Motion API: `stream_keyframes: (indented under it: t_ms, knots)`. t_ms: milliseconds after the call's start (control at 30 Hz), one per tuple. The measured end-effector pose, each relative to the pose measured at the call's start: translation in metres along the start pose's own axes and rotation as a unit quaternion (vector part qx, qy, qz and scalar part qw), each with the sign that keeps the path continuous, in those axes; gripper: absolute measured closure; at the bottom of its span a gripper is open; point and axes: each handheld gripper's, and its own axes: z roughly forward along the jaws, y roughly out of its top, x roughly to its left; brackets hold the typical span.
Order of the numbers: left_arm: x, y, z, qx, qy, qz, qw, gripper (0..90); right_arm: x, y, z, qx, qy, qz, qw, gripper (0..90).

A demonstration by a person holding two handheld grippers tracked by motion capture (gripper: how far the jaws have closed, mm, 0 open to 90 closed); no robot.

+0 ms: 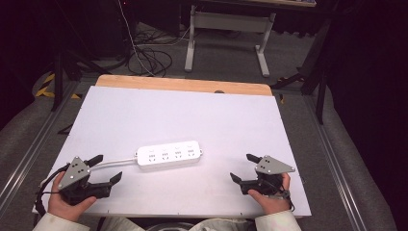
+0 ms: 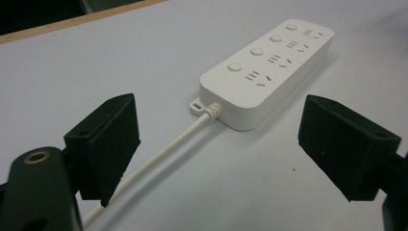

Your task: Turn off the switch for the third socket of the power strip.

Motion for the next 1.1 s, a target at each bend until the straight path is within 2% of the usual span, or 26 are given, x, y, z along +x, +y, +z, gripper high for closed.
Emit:
stream_keyframes:
  t_ms: [200,367,800,1100]
  knots:
    - [-0.001,0.000,0.000,-0.002,0.001,0.000,1.0000,15.1,0.000,0.000,-0.001,-0.001,-0.001,-0.002,1.0000,14.5]
    - [-0.001,0.000,0.000,0.000,0.006,0.007,1.0000,15.1,0.001,0.001,0.000,0.001,0.001,-0.009,1.0000,14.7]
    - [-0.002,0.000,-0.001,-0.001,0.009,0.002,1.0000,15.1,0.001,0.002,-0.001,0.001,0.000,-0.010,0.9999,16.6]
    - [-0.002,0.001,-0.001,-0.001,0.011,0.004,0.9999,15.1,0.002,0.011,-0.002,0.003,0.002,-0.014,0.9999,20.4]
